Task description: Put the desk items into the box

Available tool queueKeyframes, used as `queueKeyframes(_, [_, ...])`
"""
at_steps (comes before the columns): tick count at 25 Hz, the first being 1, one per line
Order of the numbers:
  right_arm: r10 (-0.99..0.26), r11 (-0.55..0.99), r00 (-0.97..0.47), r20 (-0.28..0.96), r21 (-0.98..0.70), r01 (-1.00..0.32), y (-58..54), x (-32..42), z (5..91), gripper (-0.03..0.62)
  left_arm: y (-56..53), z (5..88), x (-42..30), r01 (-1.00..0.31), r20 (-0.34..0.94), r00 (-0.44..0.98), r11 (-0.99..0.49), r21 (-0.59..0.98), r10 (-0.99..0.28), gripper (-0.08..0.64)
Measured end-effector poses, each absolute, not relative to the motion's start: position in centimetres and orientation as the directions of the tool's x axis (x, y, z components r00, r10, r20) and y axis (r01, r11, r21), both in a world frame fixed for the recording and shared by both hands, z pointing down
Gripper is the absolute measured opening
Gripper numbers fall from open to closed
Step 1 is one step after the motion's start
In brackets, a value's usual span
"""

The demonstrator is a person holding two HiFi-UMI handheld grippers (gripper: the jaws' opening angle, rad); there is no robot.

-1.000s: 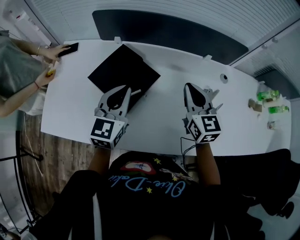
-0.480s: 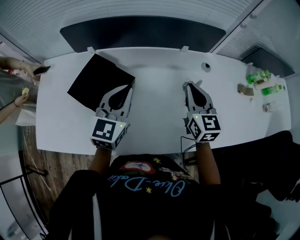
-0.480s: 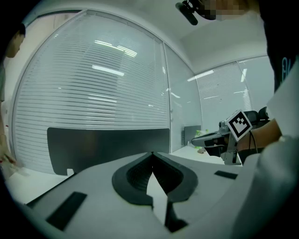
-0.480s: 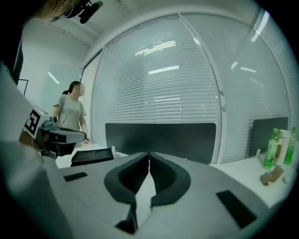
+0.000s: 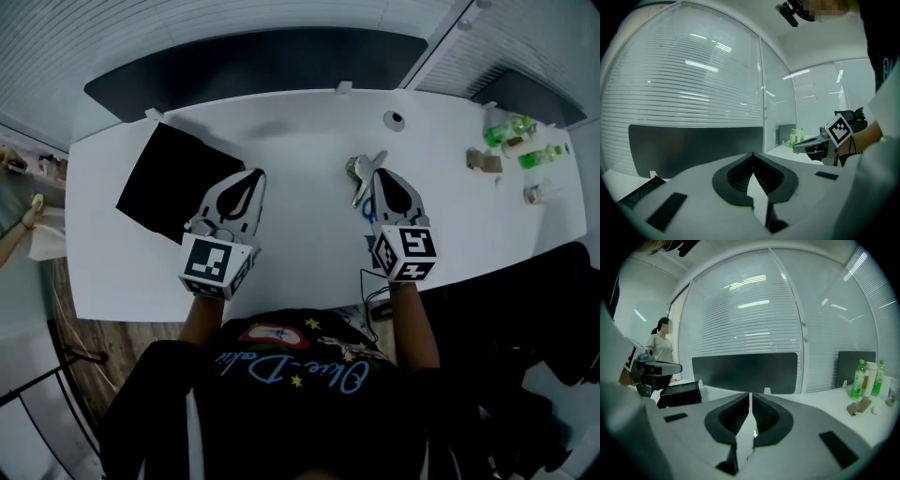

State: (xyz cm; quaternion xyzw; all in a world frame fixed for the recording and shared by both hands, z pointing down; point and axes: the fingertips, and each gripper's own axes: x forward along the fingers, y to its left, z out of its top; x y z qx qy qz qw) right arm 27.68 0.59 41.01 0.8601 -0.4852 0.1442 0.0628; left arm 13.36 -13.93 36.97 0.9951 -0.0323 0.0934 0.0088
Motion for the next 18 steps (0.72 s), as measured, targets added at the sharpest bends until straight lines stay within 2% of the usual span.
queueKeyframes(2, [-0.801,-0.536,0.498,0.334,-0.028,-0.844,0.9,28.2,42.1,0.020,-13.8,37.4,13.8,-0.061,0.199,0.978,-0.998,0.015,-0.057,0.008])
queueKeyframes(4, [-0.786,-0.548,0.502,0.361,-0.028,-0.836,1.0,28.6,43.2,0.087,-13.9,37.9,14.2,-0.058,0.213,0.976,-0.998,0.019,-0.052,0.008])
queueKeyframes(18, [-0.693,-0.599,0.529,0.490,0.017,-0.801,-0.8,30.4,49.2,0.111,-16.4,39.6,15.9,-0.041,0.254,0.967,-0.999,0.036,-0.030,0.008])
